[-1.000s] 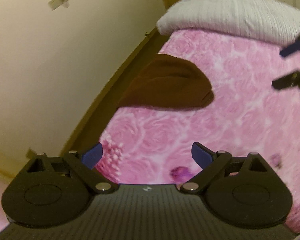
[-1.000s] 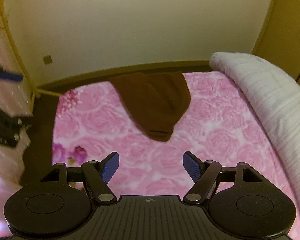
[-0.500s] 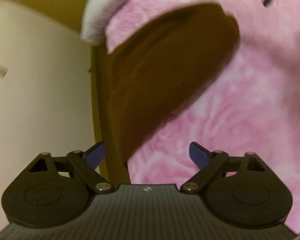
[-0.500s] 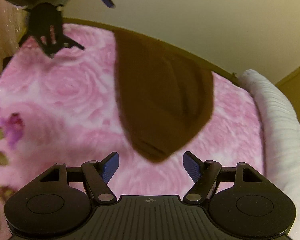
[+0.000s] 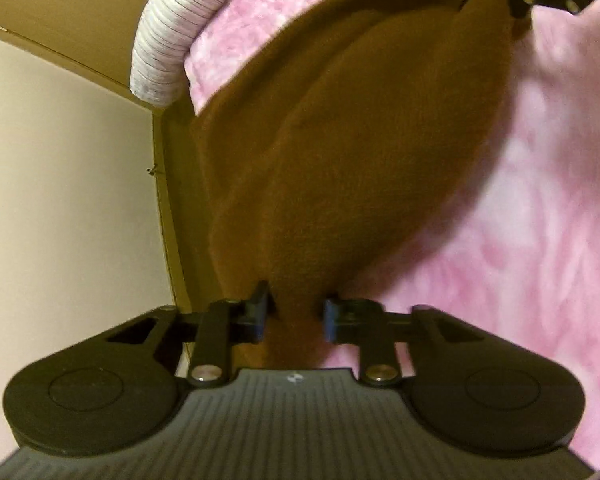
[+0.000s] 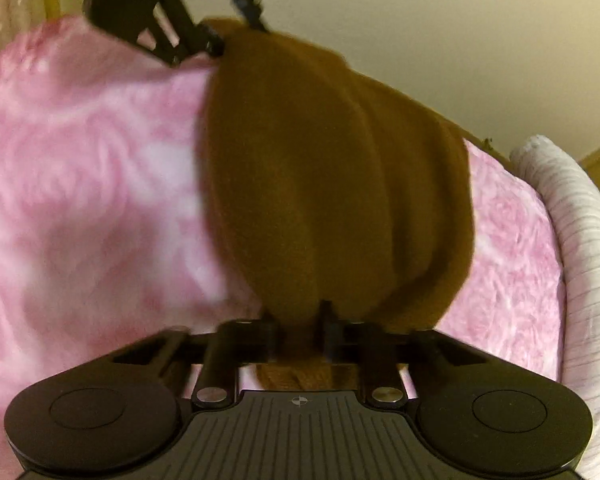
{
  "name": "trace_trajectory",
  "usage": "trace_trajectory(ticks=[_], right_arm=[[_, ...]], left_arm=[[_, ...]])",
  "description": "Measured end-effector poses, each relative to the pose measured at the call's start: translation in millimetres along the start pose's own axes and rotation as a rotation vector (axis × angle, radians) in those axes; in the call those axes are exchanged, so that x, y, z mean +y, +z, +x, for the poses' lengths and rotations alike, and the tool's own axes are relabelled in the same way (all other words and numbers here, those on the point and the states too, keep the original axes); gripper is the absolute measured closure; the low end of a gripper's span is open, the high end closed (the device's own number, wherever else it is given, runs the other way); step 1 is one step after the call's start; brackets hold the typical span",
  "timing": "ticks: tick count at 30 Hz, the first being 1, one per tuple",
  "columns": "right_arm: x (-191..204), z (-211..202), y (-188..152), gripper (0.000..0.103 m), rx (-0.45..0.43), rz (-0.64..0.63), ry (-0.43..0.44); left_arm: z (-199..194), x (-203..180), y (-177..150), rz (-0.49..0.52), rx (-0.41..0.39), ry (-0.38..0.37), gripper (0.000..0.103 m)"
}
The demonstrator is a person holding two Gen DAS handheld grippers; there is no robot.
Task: Fold clothes
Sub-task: 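Grasp the cardigan edge with the left gripper while the right gripper grasps another edge, then lift the cardigan with both grippers and shake it open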
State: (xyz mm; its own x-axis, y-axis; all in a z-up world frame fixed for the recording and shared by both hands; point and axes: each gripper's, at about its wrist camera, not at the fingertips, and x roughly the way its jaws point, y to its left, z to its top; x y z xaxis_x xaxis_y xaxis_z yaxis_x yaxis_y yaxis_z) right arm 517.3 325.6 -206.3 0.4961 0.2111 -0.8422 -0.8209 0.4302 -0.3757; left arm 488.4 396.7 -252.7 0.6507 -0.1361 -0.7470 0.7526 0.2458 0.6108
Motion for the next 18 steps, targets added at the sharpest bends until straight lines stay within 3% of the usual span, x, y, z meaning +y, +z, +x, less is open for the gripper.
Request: trace_trajectory(ticks=[4, 7, 9, 13, 18], right_arm=[[-33.9, -42.1, 8.0, 0.093, -0.050, 0.060, -0.021], [-60.5, -98.0, -10.2, 0.094, -0.108, 0.124, -0.071], [-66.1, -131.4, -26.0, 0.094, -0.122, 0.155, -0.100], [-56.8, -205.4, -108.4, 0.094, -0.071, 0.245, -0.136], [-10.7, -287.7, -235.7, 0.094, 0.036, 0.407, -0.182]], left_arm=[[-52.1, 25.4, 14.7, -0.049, -0.083, 0.045, 0.095], [-108.1, 24.4, 38.3, -0.059, -0.164, 0.054, 0.096], [-149.1, 10.5, 58.4, -0.064, -0.216, 0.021, 0.096], [-233.2, -43.6, 111.2, -0.084, -0.313, -0.096, 0.097], [-310.0, -161.2, 182.7, -0.070, -0.387, -0.301, 0.098]])
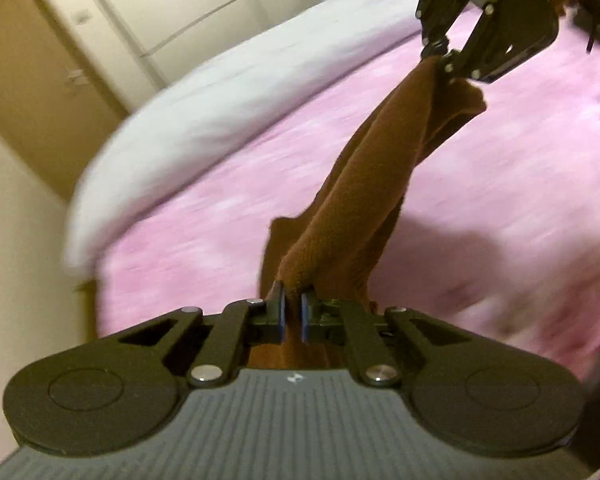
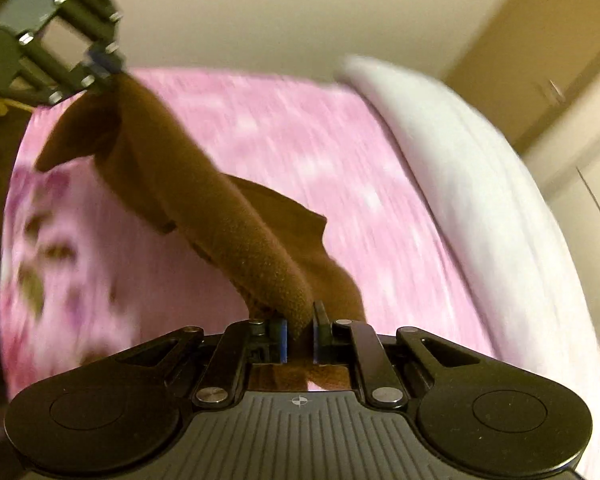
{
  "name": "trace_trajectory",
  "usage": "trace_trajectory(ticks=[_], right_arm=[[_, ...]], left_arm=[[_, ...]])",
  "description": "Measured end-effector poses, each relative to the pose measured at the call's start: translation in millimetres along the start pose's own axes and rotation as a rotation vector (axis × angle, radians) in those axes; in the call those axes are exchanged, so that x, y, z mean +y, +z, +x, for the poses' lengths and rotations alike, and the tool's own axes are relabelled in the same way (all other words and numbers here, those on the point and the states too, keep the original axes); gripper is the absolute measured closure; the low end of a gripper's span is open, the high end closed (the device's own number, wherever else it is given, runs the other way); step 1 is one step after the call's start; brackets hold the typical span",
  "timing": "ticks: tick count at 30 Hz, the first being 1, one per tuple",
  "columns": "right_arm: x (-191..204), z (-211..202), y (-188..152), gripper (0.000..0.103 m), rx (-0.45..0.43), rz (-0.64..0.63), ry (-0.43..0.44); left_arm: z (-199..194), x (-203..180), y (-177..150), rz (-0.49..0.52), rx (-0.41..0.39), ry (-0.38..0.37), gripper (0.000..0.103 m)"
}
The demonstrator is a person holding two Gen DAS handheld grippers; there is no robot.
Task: Fold clothes
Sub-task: 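Lift the cardigan with both grippers and shake it open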
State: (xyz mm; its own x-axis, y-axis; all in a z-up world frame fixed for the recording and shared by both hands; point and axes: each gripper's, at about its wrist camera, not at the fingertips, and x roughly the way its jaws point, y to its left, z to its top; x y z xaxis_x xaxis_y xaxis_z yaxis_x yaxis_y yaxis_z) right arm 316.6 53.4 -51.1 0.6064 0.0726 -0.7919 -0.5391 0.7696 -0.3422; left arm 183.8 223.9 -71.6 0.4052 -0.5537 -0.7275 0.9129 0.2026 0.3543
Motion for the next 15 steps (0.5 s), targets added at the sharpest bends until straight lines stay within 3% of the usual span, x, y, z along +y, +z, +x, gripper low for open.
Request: trace_trajectory(ticks=[4, 7, 10, 15], right_arm=[[31.7, -59.0, -119.7, 0.094, 0.054, 0.135, -0.033], [58.8, -92.3, -198.4, 0.094, 0.076, 0.233, -0.041], [93.4, -104.3, -253.1, 0.094, 0.118, 0.326, -0.051], [112.6, -117.5, -319.1, 0.093, 0.124, 0.422, -0.103]], left_arm=[[-0.7, -127.7, 46.4, 0.005, -0.011, -0.110, 0.099], [9.9, -202.6, 79.1, 0.046, -0.005, -0.163, 0.100], [24.3, -247.1, 100.6, 0.102, -0.013, -0.221, 0.100], [50.5, -290.1, 119.0, 0.207, -0.070, -0.284, 0.101]])
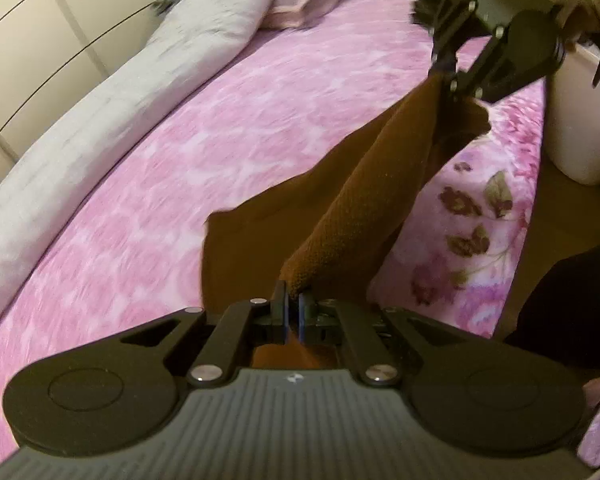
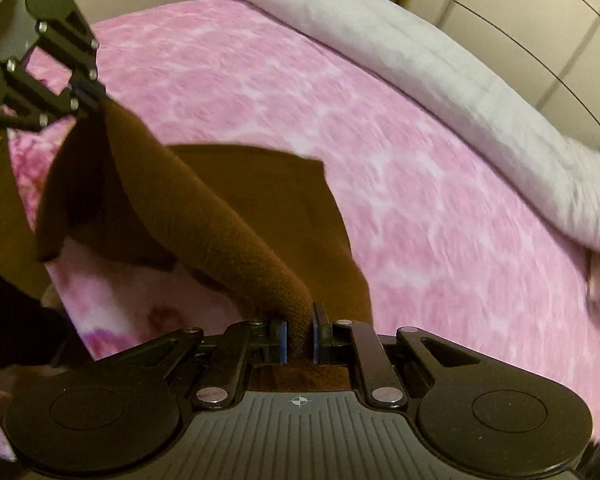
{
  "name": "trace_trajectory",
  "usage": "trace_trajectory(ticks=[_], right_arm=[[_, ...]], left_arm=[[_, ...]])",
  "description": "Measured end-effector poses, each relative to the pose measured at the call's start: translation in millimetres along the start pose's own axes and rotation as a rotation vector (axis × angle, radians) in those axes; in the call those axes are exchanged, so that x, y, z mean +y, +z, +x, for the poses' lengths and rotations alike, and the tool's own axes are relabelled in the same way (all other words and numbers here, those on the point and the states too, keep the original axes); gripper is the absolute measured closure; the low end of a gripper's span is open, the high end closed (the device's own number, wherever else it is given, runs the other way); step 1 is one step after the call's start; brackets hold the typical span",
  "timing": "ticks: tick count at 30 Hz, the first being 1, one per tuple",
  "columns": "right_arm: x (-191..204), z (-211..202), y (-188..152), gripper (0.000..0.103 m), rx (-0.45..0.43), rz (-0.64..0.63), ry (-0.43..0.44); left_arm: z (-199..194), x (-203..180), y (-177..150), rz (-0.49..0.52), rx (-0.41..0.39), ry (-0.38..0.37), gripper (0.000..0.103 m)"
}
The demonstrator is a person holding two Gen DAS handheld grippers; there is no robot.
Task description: Fold clothes
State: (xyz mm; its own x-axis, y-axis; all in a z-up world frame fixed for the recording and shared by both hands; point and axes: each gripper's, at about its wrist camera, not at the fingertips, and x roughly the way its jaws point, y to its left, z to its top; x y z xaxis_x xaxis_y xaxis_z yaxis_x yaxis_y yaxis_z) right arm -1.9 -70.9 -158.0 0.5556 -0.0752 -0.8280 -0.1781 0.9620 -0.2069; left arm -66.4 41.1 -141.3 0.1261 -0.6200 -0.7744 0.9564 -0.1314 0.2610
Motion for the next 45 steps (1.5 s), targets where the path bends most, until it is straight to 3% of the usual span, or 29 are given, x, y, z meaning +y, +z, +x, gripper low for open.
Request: trace_trajectory(ticks=[5, 8, 9, 10, 12, 19, 24, 26, 28, 33, 36, 38, 40, 41, 42, 43, 45], right_arm=[[17.9, 46.1, -45.4, 0.091, -0.029, 0.033, -0.077], [37.2, 76.8, -74.8, 0.076, -0.081, 0.001, -0.161], [45.0, 85.0, -82.0, 0.063, -0.095, -0.020, -0.192], [52.8, 93.6, -89.1, 0.050, -0.109, -0.040, -0.223], [64.4, 124.1, -96.3, 0.044, -0.153, -0.081, -0.289], [89.5, 133.1, -113.6, 0.039, -0.251, -0.153, -0.474], [133.8, 118.4, -123.7, 0.034, -0.288, -0.278, -0.566], [158.2, 106.9, -123.8, 0.032, -0.333, -0.310, -0.530], [187.0, 103.3, -121.8, 0.022, -0.389, -0.387, -0.482], [255.2, 110.6, -107.7, 0.019, -0.495, -0.650, -0.408], [283.3, 132.1, -96.0, 0.018, -0.500, -0.866, -0.445], [292.6, 151.3, -89.3, 0.018, -0.486, -1.012, -0.496], [295.5, 159.9, -80.9, 0.023, -0.472, -1.067, -0.481], [291.8, 157.4, -74.1, 0.035, -0.476, -1.036, -0.440], [285.4, 148.4, -63.0, 0.078, -0.460, -0.959, -0.360], [277.2, 137.3, -53.3, 0.092, -0.462, -0.880, -0.335], [258.4, 108.8, -38.9, 0.092, -0.499, -0.730, -0.310]], left_arm=[[22.3, -24.7, -13.3, -0.005, -0.101, -0.093, 0.100], [30.0, -37.5, -29.7, 0.016, -0.176, -0.123, 0.094], [32.6, -41.8, -35.3, 0.020, -0.202, -0.129, 0.092], [34.9, -46.1, -41.9, 0.019, -0.231, -0.129, 0.088], [36.4, -53.9, -54.8, 0.024, -0.282, -0.117, 0.086], [12.2, -73.5, -105.3, 0.020, -0.393, -0.008, 0.070], [-16.5, -84.0, -144.4, -0.020, -0.343, 0.176, 0.057], [-27.0, -85.8, -157.3, -0.038, -0.307, 0.242, 0.048], [-30.6, -84.6, -167.4, -0.036, -0.261, 0.291, 0.045], [-40.1, -77.8, -185.8, -0.056, -0.205, 0.335, 0.043], [-47.4, -80.4, -197.6, -0.052, -0.193, 0.361, 0.042], [-52.6, -82.3, -207.7, -0.049, -0.202, 0.374, 0.039], [-54.3, -79.5, -218.1, -0.057, -0.205, 0.385, 0.039], [-53.8, -75.4, -222.2, -0.066, -0.200, 0.390, 0.039], [-53.6, -70.6, -224.9, -0.077, -0.192, 0.397, 0.039], [-54.7, -66.6, -227.1, -0.085, -0.191, 0.404, 0.038], [-55.9, -57.9, -228.5, -0.096, -0.207, 0.415, 0.035]])
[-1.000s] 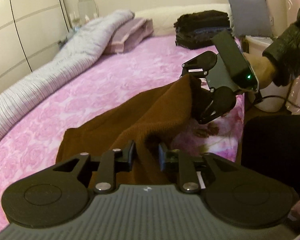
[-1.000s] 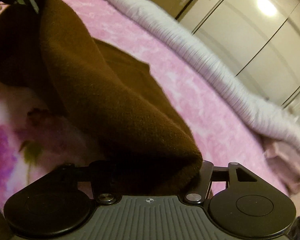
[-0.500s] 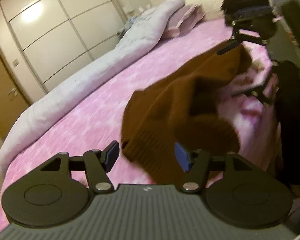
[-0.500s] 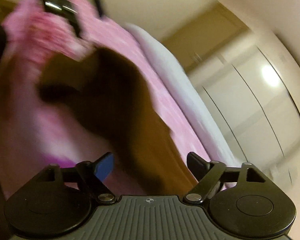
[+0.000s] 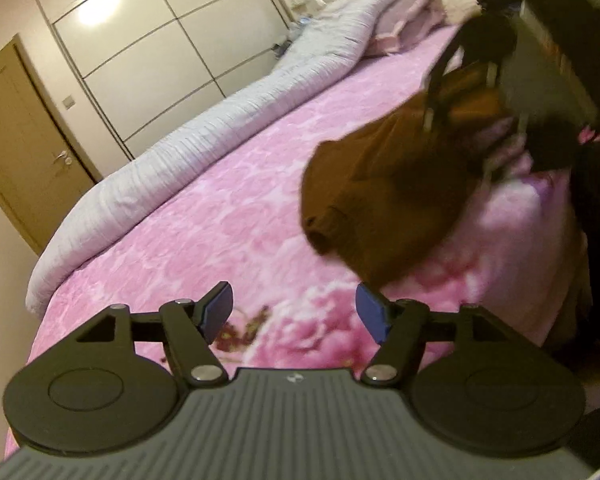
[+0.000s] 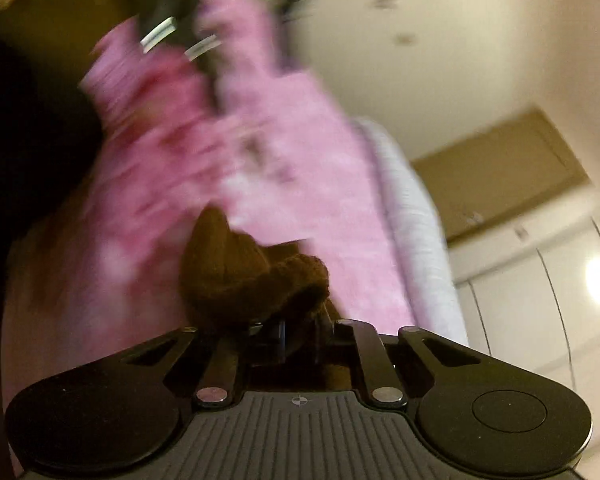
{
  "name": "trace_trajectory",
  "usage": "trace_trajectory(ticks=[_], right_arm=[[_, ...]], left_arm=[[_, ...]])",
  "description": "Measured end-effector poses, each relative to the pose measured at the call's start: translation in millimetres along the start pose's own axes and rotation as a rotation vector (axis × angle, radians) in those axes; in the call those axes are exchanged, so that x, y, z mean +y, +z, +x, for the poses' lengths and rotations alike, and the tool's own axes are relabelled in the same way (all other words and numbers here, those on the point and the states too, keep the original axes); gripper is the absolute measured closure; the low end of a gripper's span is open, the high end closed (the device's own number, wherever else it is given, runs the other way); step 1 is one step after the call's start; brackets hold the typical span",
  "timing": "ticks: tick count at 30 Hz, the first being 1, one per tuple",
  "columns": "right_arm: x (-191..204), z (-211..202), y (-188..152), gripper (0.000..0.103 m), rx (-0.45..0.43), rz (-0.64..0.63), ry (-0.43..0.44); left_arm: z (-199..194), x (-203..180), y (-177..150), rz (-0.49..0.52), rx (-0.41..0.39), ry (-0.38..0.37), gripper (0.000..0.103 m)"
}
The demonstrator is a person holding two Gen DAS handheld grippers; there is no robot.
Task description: Fold clothes
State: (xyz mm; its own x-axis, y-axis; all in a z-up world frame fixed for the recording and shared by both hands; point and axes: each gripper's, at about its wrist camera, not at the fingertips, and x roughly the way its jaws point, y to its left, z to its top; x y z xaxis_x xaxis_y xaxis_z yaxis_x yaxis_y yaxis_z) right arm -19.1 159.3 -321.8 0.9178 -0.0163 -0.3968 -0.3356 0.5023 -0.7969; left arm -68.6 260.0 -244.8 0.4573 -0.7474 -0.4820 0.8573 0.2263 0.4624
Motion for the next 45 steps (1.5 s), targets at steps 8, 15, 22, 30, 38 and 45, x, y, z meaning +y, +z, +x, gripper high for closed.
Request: trace_trajectory(ticks=[8, 15, 22, 30, 38, 45], right_arm=[[-147.1, -78.9, -27.5, 0.094, -0.059, 0.586, -0.257], [-202.1, -123.5, -80.7, 0.094, -0.023, 0.834, -0.266], [-227.8, -160.5, -111.5, 0.095, -0.069, 1.058, -0.186], [-239.5, -173.9, -98.1, 0.095, -0.139, 1.016, -0.143], [-263.2, -208.8, -55.9, 0.095, -0.220, 0.966, -0.207], [-317.8, -302.1, -5.8, 0.095, -0.383, 0.925, -0.336]], left_arm=[[52.1, -13.2, 30.9, 0.105, -0.096, -0.054, 0.022], [118.0, -37.3, 89.2, 0.253, -0.176, -0.133, 0.022], [114.3, -52.3, 145.7, 0.436, -0.346, -0.207, 0.016], [175.0, -27.4, 163.4, 0.464, -0.167, -0.337, 0.039], [107.0, 7.4, 196.3, 0.291, -0.189, -0.310, 0.099], [-38.3, 54.4, 256.3, 0.206, -0.287, -0.209, 0.099]])
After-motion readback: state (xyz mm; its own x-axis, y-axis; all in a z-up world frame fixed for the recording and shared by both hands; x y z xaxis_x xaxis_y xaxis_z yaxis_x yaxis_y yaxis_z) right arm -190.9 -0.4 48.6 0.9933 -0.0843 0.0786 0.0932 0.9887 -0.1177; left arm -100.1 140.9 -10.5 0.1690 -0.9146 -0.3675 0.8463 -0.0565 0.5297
